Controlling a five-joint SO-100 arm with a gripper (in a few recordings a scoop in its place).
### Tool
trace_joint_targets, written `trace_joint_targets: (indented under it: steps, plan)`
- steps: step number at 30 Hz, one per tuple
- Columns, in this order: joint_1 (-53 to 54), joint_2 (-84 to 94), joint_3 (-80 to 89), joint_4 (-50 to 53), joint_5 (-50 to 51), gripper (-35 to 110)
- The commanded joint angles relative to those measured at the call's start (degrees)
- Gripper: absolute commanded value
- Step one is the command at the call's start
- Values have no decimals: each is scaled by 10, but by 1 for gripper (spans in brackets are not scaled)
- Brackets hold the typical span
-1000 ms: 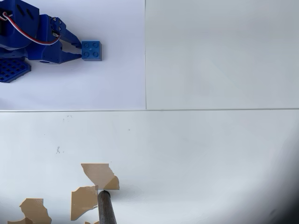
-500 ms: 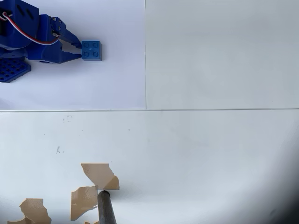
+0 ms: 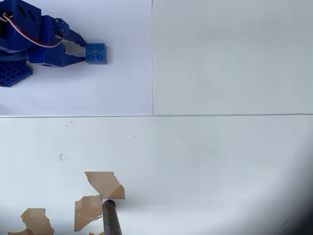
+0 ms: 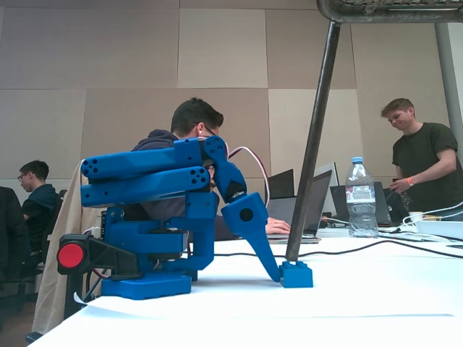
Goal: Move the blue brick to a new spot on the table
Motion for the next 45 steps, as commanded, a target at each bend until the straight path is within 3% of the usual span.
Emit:
trace_joint_targets:
  steps: [1,14,25,33,40,45]
  plan:
    - [-1,3,18,2,1,2]
    - [36,2,9,9,14,1]
    - [-52,-212,-240,51,88,13]
    - [6,-327,-309,10,6,34]
    - [74,-473,-316,-129,-54,36]
    - [77,-541,-316,-171,-62,34]
